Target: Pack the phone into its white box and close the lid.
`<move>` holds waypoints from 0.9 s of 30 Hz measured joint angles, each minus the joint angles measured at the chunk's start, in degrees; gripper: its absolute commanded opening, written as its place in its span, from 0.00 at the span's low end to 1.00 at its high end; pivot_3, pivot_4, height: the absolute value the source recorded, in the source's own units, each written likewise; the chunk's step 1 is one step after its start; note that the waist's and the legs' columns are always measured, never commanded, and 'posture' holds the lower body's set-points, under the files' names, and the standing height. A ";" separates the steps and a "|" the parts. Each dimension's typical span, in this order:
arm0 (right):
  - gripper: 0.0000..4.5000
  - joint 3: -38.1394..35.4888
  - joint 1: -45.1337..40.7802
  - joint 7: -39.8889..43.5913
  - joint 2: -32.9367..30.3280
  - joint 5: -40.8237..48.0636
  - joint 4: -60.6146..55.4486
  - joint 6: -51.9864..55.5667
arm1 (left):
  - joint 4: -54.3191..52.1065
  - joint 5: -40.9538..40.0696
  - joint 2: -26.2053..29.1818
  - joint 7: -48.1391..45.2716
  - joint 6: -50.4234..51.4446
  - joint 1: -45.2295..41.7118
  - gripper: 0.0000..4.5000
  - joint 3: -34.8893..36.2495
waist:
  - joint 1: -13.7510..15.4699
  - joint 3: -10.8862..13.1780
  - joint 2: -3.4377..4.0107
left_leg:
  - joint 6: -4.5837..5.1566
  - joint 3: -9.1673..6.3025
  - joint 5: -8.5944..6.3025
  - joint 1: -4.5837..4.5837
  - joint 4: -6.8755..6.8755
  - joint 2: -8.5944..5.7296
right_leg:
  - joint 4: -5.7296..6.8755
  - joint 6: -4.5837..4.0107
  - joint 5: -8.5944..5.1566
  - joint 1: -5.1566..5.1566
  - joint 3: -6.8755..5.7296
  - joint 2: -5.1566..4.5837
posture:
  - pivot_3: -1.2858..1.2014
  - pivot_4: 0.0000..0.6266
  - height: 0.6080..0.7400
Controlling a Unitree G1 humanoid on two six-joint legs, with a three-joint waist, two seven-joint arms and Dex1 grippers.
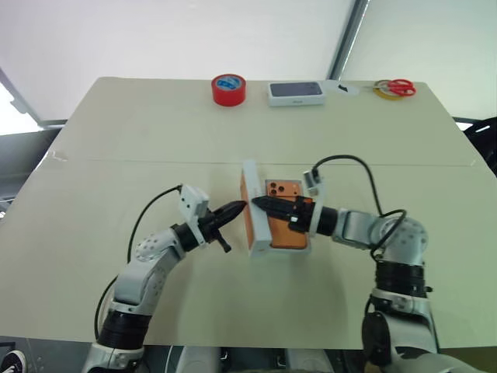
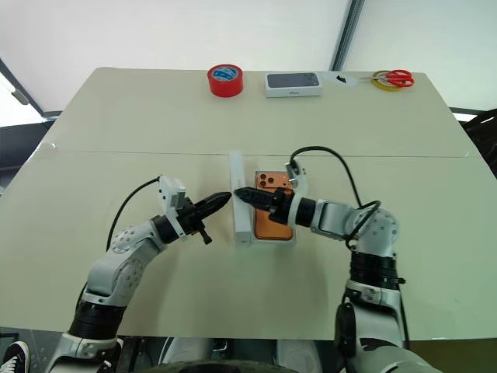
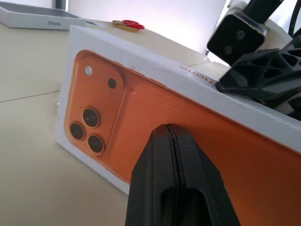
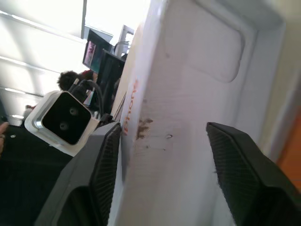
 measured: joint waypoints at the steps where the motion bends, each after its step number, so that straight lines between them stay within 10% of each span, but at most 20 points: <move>1: 0.65 -0.06 0.14 1.44 -1.64 -0.92 0.05 -1.24 | 0.65 0.27 -0.83 0.00 -0.26 -0.58 0.00 -0.61 | 0.02 0.00 0.00 | 0.01 0.00 -0.01 0.00 0.03 0.00 | -0.01 0.00 0.00 0.01 0.00 0.00 | 0.52 0.24 0.92; 11: 0.65 7.05 4.95 20.03 -17.50 -22.91 -0.25 -24.84 | 2.49 1.30 -0.93 -1.68 -0.90 -0.77 0.00 -2.63 | -0.40 0.01 0.06 | 0.11 0.04 -0.07 -0.07 0.13 0.24 | -0.02 0.01 -0.01 -0.07 0.04 0.27 | 0.52 0.24 0.92; 18: 0.01 14.95 9.12 25.88 -18.25 -37.63 -0.75 -42.20 | 3.11 2.38 4.57 -1.89 -0.79 0.53 0.00 -0.10 | 0.07 0.04 0.05 | 0.13 0.04 -0.08 -0.09 0.31 0.10 | -0.03 0.03 0.00 0.03 0.04 0.03 | 0.52 0.24 0.92; 27: 0.01 17.15 11.95 33.31 -19.25 -44.16 -3.37 -52.58 | 9.63 8.66 1.99 -1.56 -5.15 -2.27 0.00 -3.14 | 0.30 0.04 0.05 | 0.12 0.00 -0.09 -0.07 0.34 0.11 | -0.07 0.03 0.00 0.08 -0.01 0.01 | 0.52 0.24 0.92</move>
